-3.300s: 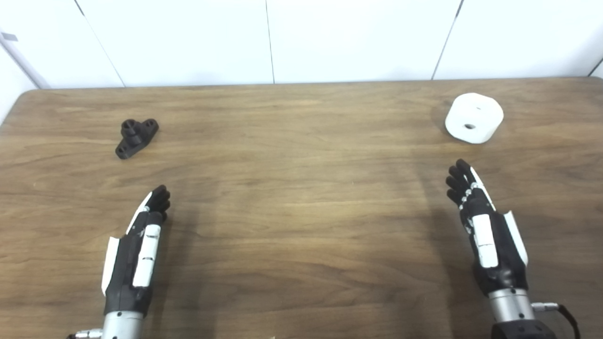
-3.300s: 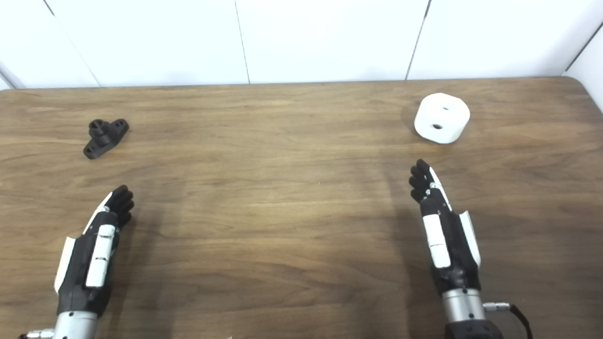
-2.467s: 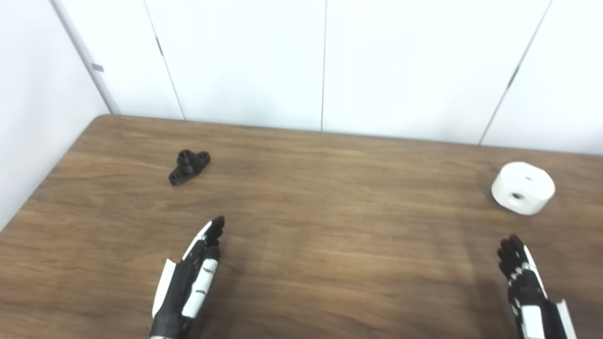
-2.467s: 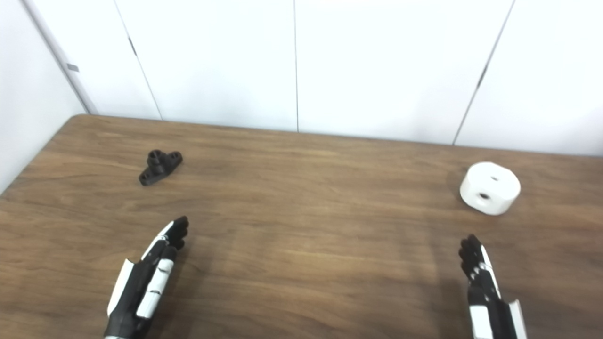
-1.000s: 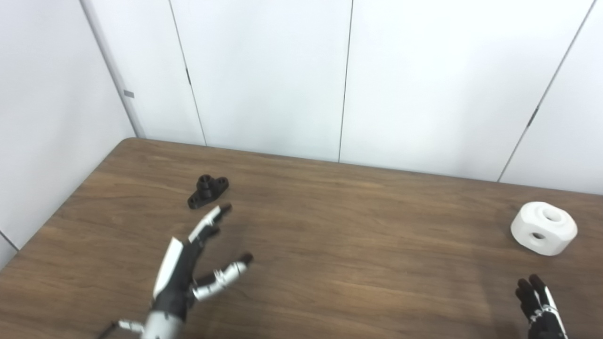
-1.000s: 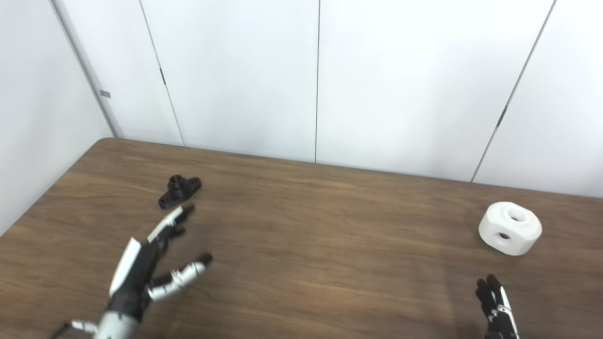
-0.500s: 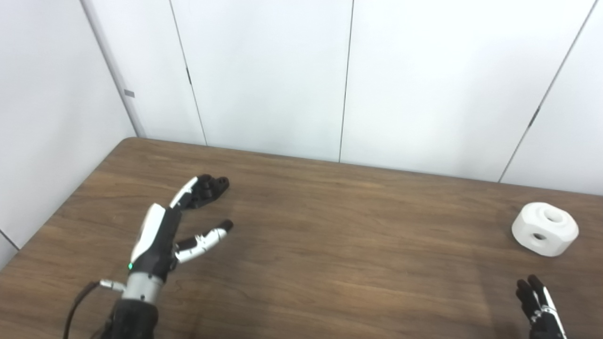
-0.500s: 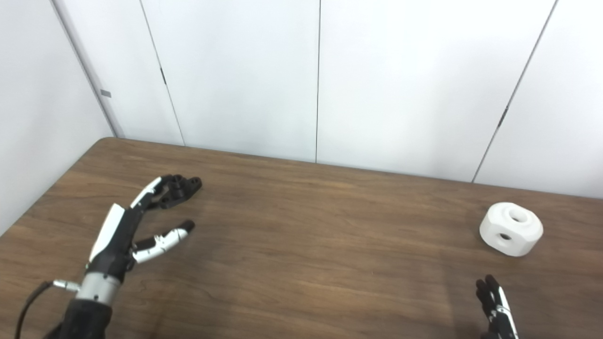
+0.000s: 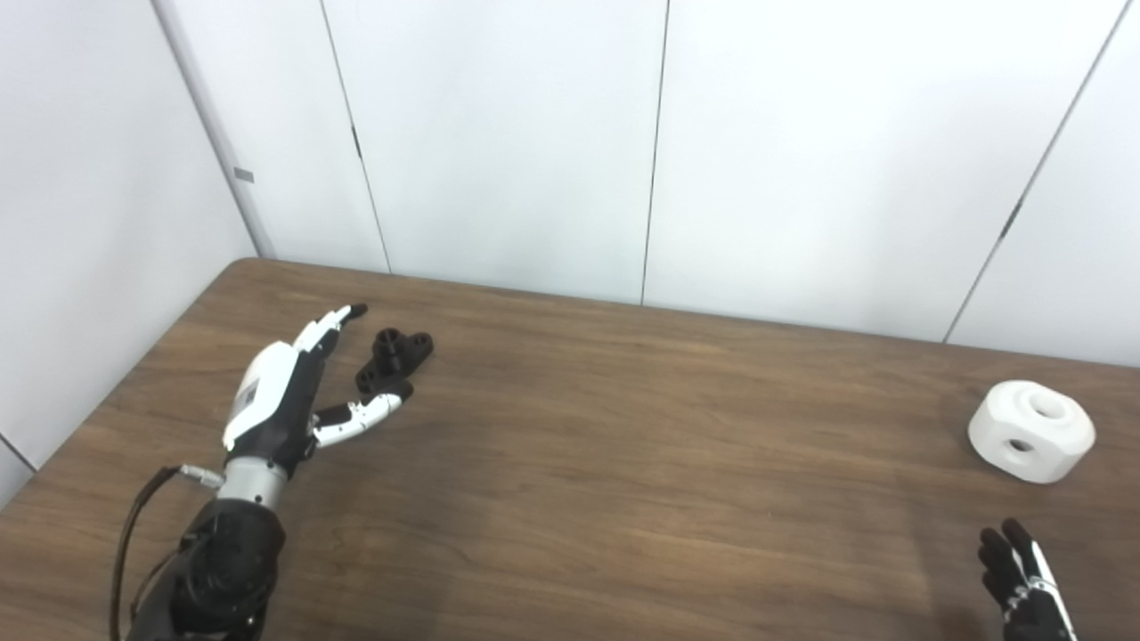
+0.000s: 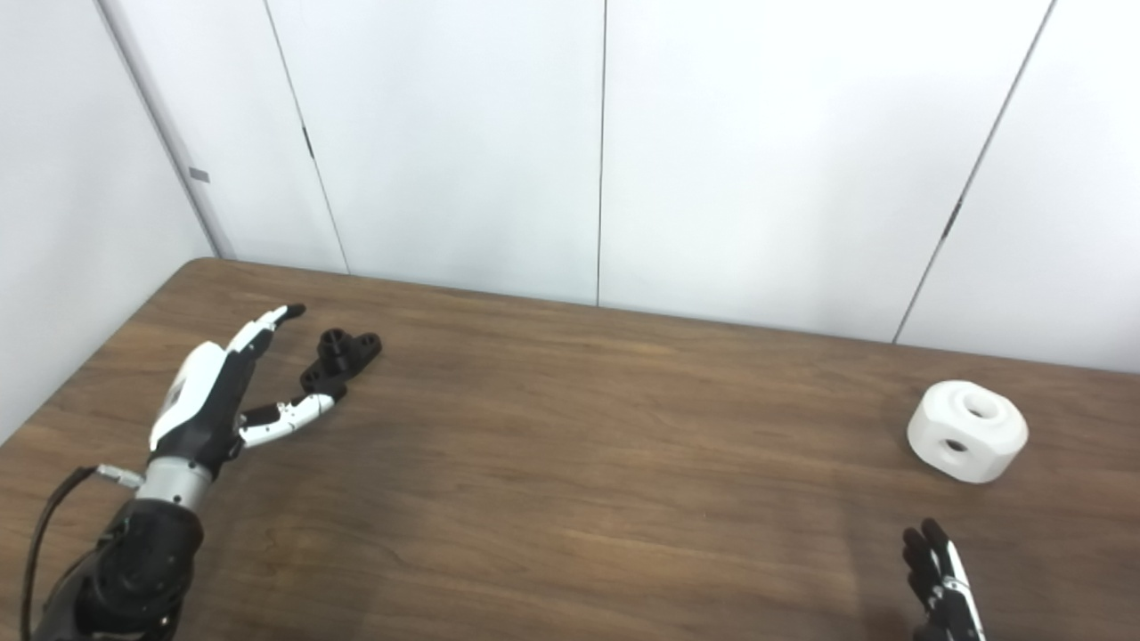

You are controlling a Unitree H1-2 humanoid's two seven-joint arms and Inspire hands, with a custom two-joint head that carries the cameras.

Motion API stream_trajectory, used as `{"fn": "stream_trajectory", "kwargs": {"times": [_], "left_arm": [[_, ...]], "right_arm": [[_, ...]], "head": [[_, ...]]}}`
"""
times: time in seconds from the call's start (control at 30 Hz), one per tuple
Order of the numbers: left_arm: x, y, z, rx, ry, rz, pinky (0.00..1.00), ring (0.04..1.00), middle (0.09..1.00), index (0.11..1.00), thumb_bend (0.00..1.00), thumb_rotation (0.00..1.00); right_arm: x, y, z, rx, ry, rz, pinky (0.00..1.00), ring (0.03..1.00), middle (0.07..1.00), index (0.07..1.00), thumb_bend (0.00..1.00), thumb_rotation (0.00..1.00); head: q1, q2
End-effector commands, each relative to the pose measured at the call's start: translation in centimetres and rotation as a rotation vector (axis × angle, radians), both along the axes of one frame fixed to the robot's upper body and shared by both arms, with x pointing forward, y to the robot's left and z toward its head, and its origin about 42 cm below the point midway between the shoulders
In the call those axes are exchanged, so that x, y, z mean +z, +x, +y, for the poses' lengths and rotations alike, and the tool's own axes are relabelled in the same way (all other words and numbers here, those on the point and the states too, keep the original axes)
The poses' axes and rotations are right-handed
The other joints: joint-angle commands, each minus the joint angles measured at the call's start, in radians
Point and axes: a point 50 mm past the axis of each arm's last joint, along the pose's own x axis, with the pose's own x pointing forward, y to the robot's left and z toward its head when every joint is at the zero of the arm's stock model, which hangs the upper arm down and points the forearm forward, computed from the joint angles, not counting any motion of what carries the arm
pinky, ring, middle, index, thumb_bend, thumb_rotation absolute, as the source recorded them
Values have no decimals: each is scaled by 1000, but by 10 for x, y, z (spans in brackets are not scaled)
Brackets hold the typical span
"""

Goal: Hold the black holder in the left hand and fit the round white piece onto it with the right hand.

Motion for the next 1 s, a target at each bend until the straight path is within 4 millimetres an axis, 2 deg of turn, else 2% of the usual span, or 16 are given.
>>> {"fn": "stream_trajectory", "kwargs": {"times": [0.0,0.13,0.33,0.6,0.7,0.97], "left_arm": [[23,16,7,20,54,-77,926,981,954,916,742,403],[19,29,13,42,131,-77,916,968,931,897,742,372],[10,47,16,75,279,-62,913,954,910,873,781,419],[2,70,15,113,276,10,976,979,942,866,831,484],[0,75,12,132,285,61,985,991,953,855,816,519],[-10,82,9,173,300,126,961,979,929,807,799,477]], "right_arm": [[-17,-5,10,-20,40,50,958,950,944,958,556,1000],[-16,-5,10,-18,25,44,934,937,942,958,552,1000],[-15,-4,12,-20,21,49,928,934,940,956,524,1000],[-10,-5,13,-34,0,53,945,933,936,954,527,1000],[-8,-5,13,-38,-8,55,955,931,935,952,533,1000],[-7,-5,11,-24,-7,53,984,947,942,956,534,1000]], "head": [[0,1],[0,1],[-9,-2],[-14,7],[-13,10],[-17,16]]}}
